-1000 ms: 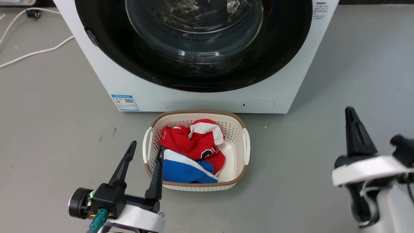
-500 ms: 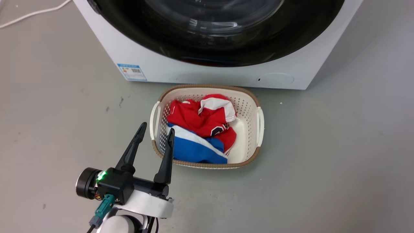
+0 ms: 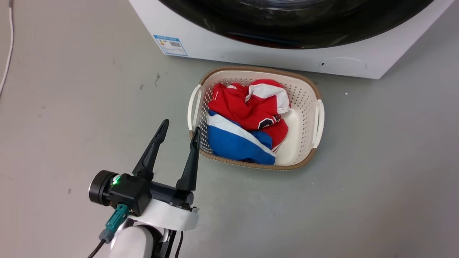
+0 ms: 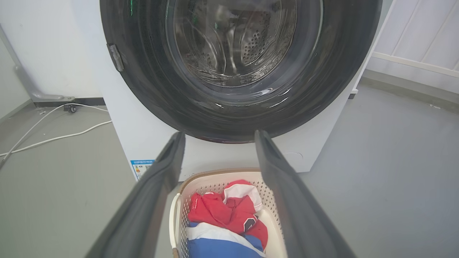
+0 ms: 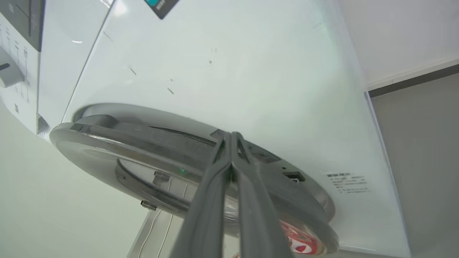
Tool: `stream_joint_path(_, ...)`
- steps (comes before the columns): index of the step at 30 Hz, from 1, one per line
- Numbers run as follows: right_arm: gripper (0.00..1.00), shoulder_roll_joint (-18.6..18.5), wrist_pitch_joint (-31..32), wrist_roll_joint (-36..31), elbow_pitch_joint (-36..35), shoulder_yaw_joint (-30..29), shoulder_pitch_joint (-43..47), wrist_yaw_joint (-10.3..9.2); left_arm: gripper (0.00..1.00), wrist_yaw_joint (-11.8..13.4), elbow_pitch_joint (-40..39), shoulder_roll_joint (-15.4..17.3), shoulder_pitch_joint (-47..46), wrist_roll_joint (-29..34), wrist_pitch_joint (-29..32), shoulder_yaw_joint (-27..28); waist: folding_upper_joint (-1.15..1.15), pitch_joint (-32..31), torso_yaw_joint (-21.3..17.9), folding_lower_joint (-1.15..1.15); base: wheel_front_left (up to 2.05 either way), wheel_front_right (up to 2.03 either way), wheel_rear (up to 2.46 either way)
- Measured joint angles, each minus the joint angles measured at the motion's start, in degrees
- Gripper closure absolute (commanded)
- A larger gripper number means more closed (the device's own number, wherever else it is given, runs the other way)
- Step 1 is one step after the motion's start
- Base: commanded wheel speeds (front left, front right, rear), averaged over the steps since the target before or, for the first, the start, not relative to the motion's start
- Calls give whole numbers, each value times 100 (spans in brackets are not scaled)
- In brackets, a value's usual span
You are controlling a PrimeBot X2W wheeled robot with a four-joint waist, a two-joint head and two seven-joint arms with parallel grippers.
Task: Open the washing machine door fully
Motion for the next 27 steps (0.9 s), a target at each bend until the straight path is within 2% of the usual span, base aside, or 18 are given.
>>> stream_joint_path(10,100,166,931,-279,452,-197,-672,0,0,55,-41,1,-109,-147,0,-107,0,187,240,0,0,0,0)
stream_joint_path(19,100,192,1489,-547,466,-396,-707,-1,0,102,-66,0,-180,-215,1,-174,0,282,336,-1,0,0,0)
stream_joint_path(27,100,510,1914,-577,194,-448,-382,0,0,156,-45,0,-175,-286,1,-183,0,241,349,-1,0,0,0)
